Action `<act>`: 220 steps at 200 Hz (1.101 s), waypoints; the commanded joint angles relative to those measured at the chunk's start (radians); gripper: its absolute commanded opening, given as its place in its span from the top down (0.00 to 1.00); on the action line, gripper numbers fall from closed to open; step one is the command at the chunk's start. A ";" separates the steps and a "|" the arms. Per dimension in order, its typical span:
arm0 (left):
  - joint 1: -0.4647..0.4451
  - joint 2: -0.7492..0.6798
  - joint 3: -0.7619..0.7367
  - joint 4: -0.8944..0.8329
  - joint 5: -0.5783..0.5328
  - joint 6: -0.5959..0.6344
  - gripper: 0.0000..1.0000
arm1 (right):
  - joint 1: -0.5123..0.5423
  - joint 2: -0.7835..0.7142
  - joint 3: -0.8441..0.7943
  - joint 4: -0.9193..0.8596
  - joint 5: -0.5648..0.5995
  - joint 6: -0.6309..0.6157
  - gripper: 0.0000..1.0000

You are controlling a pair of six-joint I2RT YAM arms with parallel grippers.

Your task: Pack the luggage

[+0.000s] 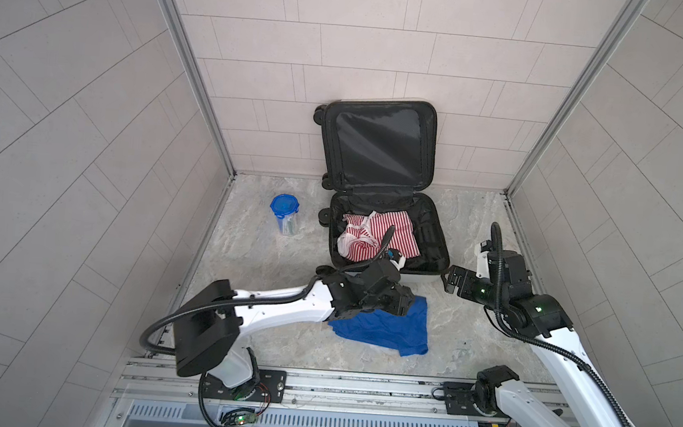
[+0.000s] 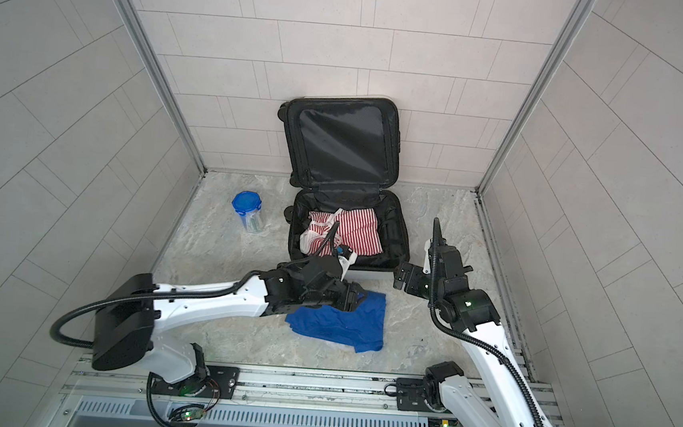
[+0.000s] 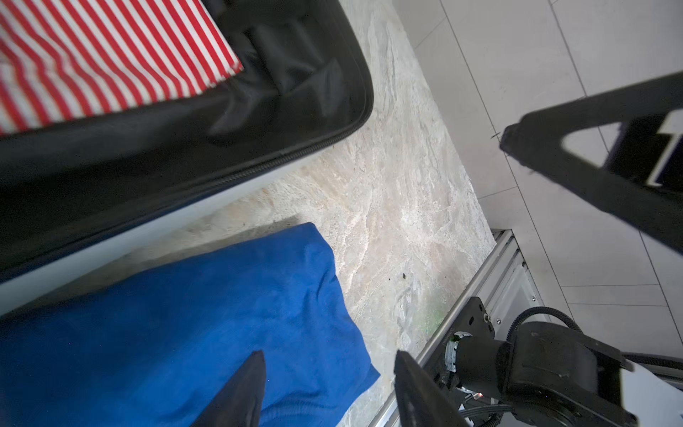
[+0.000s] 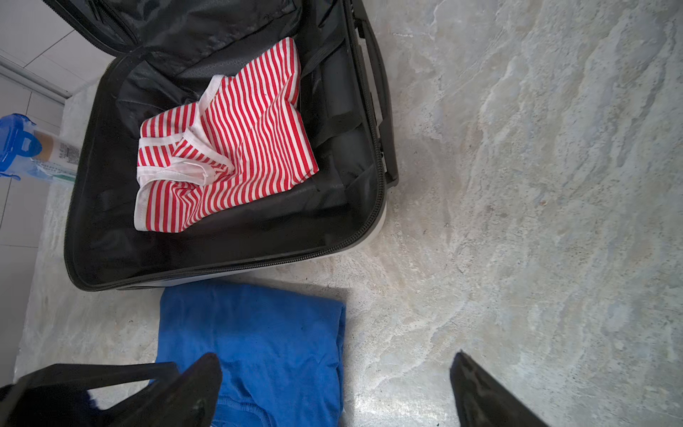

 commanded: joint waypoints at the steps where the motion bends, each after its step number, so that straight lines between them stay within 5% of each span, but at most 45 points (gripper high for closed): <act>1: -0.004 -0.113 -0.066 -0.074 -0.169 0.033 0.39 | -0.004 -0.017 -0.026 0.015 -0.002 0.006 0.02; 37: 0.022 -0.302 -0.165 -0.138 -0.296 0.033 0.30 | -0.003 -0.018 -0.061 0.048 -0.049 0.016 0.02; 96: 0.184 -0.451 -0.289 -0.233 -0.218 -0.045 0.21 | 0.010 -0.020 -0.114 0.069 -0.089 0.041 0.03; 148: 0.273 -0.484 -0.386 -0.265 -0.135 -0.098 0.22 | 0.035 -0.024 -0.181 0.099 -0.107 0.071 0.03; 220: 0.284 -0.358 -0.476 -0.078 -0.016 -0.133 0.22 | 0.095 -0.001 -0.304 0.174 -0.116 0.125 0.03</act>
